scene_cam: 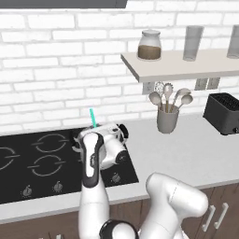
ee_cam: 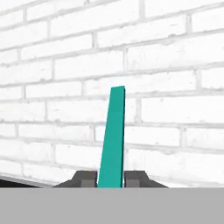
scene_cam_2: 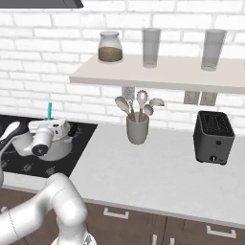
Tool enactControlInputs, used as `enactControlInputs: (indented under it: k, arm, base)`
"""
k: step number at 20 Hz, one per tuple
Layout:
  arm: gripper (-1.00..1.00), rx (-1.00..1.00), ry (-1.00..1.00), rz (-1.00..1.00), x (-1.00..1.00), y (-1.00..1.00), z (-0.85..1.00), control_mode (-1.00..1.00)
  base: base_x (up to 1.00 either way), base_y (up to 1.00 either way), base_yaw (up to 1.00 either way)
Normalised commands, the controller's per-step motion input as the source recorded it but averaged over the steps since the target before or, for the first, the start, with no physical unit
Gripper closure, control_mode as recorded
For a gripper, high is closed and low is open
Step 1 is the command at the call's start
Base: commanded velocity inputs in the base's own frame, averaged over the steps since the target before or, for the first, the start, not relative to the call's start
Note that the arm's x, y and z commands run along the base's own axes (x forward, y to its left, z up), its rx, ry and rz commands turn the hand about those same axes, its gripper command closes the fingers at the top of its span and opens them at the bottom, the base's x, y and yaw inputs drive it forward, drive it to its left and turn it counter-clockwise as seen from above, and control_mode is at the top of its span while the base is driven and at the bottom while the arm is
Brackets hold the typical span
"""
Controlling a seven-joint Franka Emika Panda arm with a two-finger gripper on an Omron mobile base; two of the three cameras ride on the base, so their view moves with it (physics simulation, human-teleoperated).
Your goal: Put the avocado and lemon wedge in the pot. Retrieve the spatula and lightly stir the vegetables in the pot.
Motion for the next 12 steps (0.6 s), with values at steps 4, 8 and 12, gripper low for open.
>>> enactControlInputs:
  k: [4, 8, 12]
  arm:
    - [1.00, 0.04, -0.08, 0.15, 0.11, -0.08, -0.59, -1.00]
    - [1.00, 0.06, -0.18, 0.14, 0.20, 0.00, -0.11, -1.00]
    - [1.00, 0.01, -0.29, 0.12, 0.08, 0.00, -0.05, -1.00]
  base:
    - [0.00, 0.00, 0.00]
    - [0.00, 0.00, 0.00]
    - [0.00, 0.00, 0.00]
